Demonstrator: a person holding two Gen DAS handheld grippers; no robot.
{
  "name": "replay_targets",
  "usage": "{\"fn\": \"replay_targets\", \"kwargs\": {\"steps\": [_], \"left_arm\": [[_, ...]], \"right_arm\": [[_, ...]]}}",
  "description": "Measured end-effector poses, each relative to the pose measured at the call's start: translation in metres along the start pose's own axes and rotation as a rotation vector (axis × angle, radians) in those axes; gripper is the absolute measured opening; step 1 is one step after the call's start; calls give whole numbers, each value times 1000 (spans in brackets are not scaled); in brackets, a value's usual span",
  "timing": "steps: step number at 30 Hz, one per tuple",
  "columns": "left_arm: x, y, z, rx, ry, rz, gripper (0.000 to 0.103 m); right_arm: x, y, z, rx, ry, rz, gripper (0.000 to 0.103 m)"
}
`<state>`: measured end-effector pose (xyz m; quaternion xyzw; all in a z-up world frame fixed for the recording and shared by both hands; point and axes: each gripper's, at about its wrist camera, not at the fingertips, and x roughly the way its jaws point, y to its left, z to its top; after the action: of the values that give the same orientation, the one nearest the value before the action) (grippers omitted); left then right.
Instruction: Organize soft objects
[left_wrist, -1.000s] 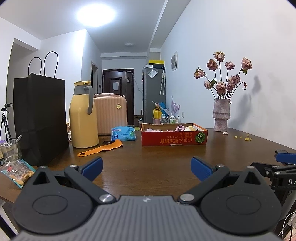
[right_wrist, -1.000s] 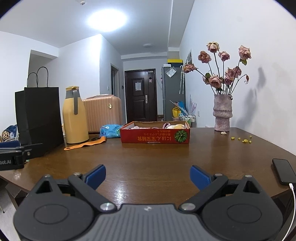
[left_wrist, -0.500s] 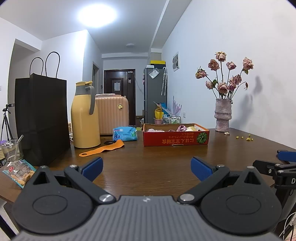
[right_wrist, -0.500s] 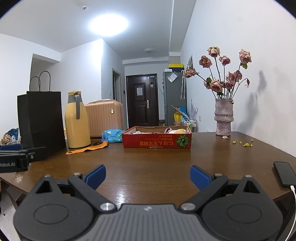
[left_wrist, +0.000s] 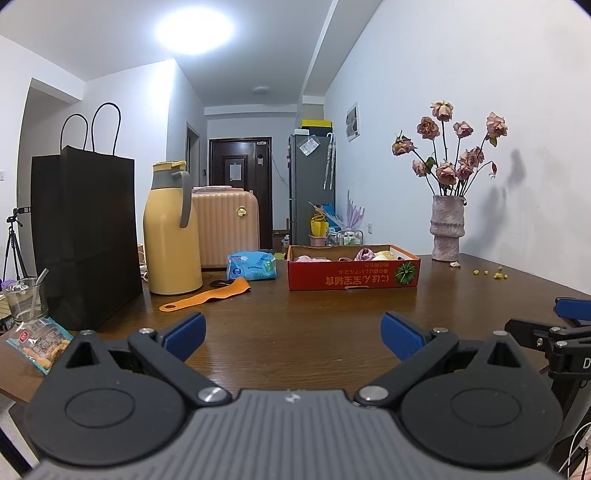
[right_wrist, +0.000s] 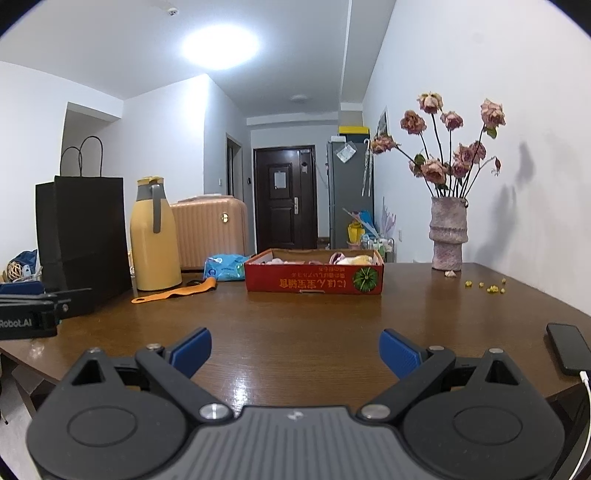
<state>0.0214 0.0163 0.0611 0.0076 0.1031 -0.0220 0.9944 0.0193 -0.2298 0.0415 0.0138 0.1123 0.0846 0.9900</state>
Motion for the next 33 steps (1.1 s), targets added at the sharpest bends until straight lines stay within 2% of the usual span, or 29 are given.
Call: {"fn": "replay_targets", "kwargs": {"steps": [33], "left_arm": [[-3, 0, 0, 7, -17, -1, 103]], "right_arm": [[2, -1, -1, 4, 9, 0, 98]]}}
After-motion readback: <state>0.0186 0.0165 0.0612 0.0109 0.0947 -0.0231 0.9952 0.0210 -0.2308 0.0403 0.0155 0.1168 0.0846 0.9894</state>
